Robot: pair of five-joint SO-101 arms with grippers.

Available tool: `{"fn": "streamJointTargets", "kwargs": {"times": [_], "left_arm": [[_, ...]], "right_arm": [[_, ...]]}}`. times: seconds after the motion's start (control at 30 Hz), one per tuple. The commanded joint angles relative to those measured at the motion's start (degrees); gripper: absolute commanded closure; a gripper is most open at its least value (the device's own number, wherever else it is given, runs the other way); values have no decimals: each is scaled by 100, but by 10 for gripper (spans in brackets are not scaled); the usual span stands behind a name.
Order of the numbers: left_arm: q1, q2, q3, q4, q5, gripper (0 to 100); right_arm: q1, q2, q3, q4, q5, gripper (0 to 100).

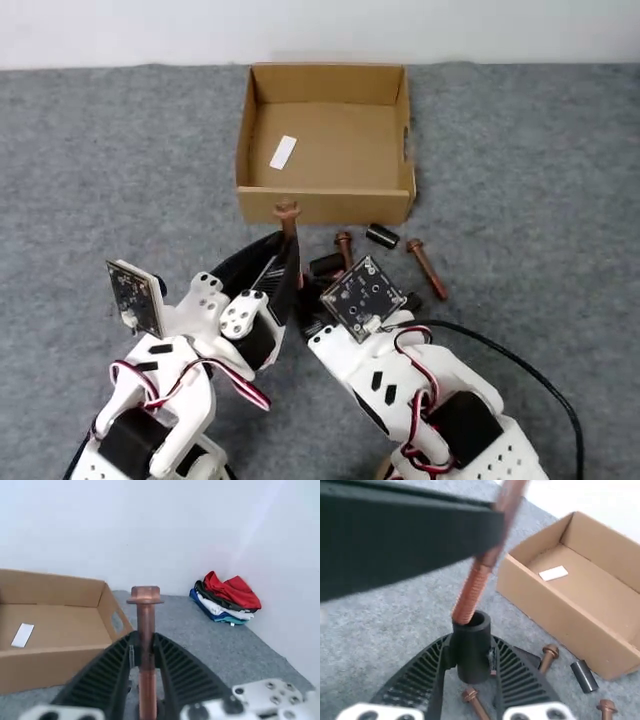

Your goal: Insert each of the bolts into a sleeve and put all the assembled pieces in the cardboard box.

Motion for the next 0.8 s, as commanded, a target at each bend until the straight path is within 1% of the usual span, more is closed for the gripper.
{"fn": "streamJointTargets", "kwargs": {"times": [0.0,0.47,0.53,0.6,0.67,0.77], "left_arm": [[44,26,22,-185,-18,996],[-18,-18,-22,-220,-18,996],[-176,-18,-22,-220,-18,996],[-413,26,22,-176,-35,996],[-686,35,92,9,-35,996],[-888,167,92,765,-35,996]], "right_arm": [[-40,-48,-510,-136,53,989],[-31,-48,-501,-119,53,989],[-13,-75,-501,-110,53,989],[127,-101,-510,-31,44,989],[418,-110,-519,92,18,989],[954,-110,-519,198,-18,989]]}}
